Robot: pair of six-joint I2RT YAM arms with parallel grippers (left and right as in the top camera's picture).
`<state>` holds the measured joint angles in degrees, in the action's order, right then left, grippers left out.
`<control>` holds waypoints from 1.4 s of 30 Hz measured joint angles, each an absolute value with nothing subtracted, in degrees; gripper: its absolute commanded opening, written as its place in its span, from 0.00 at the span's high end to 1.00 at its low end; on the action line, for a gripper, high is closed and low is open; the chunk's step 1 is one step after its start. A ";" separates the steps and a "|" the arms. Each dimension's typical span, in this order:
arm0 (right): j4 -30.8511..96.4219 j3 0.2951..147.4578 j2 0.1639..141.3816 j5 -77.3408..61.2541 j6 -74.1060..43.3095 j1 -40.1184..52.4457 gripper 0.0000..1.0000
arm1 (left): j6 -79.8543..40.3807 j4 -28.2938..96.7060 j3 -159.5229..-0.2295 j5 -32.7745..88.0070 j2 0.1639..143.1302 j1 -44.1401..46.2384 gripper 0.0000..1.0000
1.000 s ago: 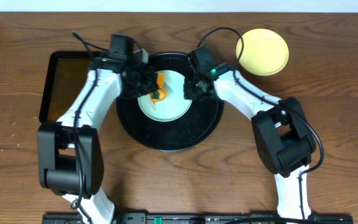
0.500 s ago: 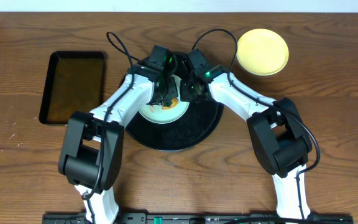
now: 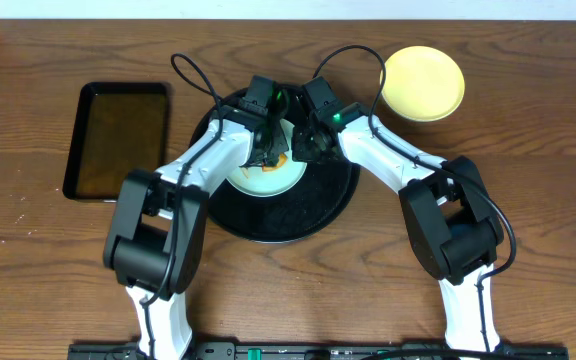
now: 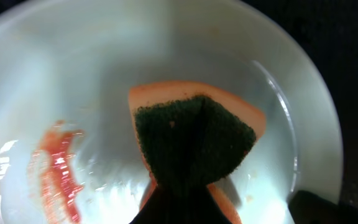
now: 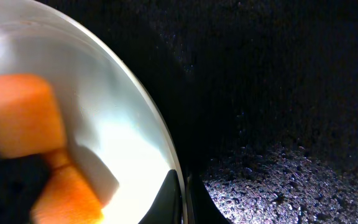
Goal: Clean dirty plates on tray and stack at the side
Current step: 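Scrub the sauce on the light-blue plate with the sponge in left gripper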
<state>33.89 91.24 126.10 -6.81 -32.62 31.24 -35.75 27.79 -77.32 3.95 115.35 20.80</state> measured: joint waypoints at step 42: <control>35.70 91.68 126.17 -8.05 -32.69 31.20 0.99 | -24.14 39.99 -80.07 -13.96 108.40 16.08 0.93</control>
